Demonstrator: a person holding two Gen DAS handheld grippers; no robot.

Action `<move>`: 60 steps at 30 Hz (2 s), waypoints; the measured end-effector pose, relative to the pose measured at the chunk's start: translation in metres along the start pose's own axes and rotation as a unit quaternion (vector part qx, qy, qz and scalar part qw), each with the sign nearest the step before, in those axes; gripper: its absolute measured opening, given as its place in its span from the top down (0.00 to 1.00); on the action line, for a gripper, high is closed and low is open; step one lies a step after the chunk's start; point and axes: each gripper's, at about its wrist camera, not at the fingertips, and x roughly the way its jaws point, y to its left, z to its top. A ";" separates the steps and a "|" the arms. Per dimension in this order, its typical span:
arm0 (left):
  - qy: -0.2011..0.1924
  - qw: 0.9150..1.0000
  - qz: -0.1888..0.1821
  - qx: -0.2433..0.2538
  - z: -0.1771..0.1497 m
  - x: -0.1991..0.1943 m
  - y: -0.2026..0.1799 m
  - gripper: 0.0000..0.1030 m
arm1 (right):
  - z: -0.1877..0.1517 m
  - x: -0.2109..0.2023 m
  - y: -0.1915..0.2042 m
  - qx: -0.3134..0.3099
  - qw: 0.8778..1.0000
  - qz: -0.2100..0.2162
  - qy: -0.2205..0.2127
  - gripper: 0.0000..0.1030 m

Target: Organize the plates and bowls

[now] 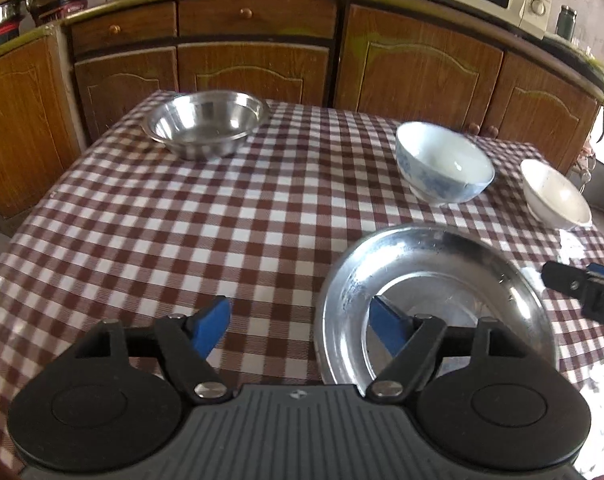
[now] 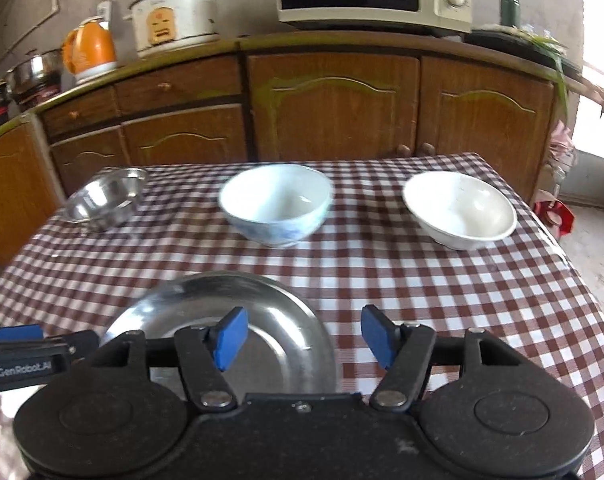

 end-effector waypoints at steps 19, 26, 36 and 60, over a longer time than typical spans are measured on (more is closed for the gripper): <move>-0.032 0.999 0.015 -0.008 0.009 -0.080 0.024 0.22 | 0.018 -0.063 0.072 -0.010 0.998 0.065 -0.017 0.24; -0.043 0.999 0.023 0.004 0.016 -0.106 0.034 0.22 | 0.029 -0.074 0.097 0.000 0.997 0.082 -0.011 0.24; -0.061 0.997 0.031 -0.019 0.027 -0.126 0.065 0.22 | 0.048 -0.081 0.138 0.002 0.995 0.095 -0.014 0.24; -0.072 0.994 0.066 -0.041 0.063 -0.083 0.145 0.22 | 0.074 -0.027 0.185 -0.035 0.993 0.108 -0.015 0.23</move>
